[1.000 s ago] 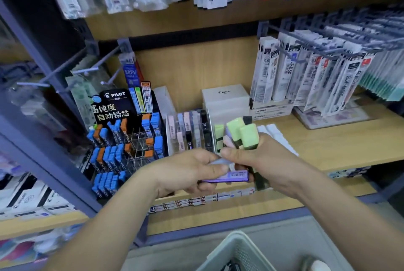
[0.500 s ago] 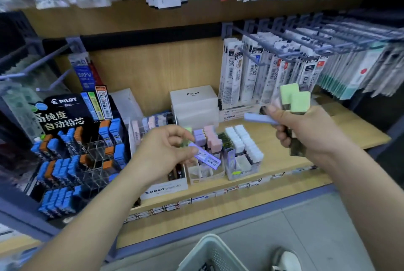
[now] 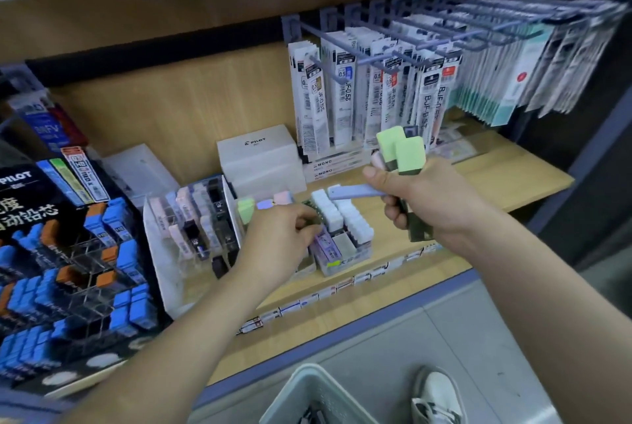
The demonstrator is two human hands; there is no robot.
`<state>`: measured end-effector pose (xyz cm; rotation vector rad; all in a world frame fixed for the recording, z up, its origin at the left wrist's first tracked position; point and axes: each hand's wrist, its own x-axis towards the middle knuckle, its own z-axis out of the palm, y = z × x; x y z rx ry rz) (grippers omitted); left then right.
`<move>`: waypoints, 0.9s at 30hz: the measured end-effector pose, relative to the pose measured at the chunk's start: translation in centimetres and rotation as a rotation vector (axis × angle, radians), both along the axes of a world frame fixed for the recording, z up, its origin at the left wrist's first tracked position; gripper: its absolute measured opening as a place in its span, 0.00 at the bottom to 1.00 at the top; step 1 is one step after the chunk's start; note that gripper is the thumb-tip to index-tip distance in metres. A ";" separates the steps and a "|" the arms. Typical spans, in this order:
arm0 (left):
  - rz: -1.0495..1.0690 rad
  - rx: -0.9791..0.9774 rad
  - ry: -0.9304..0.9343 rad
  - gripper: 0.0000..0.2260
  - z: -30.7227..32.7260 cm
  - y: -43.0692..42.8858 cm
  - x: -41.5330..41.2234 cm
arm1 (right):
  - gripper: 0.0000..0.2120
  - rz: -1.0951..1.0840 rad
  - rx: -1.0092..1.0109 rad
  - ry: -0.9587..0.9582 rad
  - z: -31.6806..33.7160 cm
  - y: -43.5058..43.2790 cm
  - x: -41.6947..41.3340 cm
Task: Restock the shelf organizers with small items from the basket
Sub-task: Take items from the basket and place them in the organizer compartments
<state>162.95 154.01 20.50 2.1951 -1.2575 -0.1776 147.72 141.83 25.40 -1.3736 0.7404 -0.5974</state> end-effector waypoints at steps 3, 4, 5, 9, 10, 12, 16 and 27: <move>0.008 -0.024 0.009 0.06 -0.3 -0.5 -0.3 | 0.10 0.005 -0.012 -0.007 0.1 0.0 -0.1; 0.010 -0.034 0.015 0.06 -0.2 -0.5 -0.3 | 0.10 0.007 -0.014 -0.008 0.1 0.0 -0.2; 0.010 -0.041 0.005 0.06 0.0 -0.7 -0.2 | 0.10 0.008 -0.017 -0.006 0.2 0.0 -0.3; -0.013 -0.003 -0.115 0.05 -0.2 -0.7 0.1 | 0.11 0.004 -0.024 -0.003 0.2 0.0 -0.6; -0.023 0.021 -0.148 0.05 -0.5 -0.6 0.0 | 0.11 0.002 -0.024 -0.001 0.2 0.1 -0.7; -0.031 0.071 -0.178 0.07 -1.3 -0.6 -0.2 | 0.11 0.008 -0.020 0.008 0.0 0.2 -0.7; -0.089 0.173 -0.294 0.06 -2.7 -0.9 -0.2 | 0.10 0.052 0.021 0.049 -0.8 0.9 -0.5; 0.020 0.055 -0.002 0.06 -0.9 -1.1 -0.5 | 0.10 -0.007 0.128 0.078 -1.6 0.9 -0.2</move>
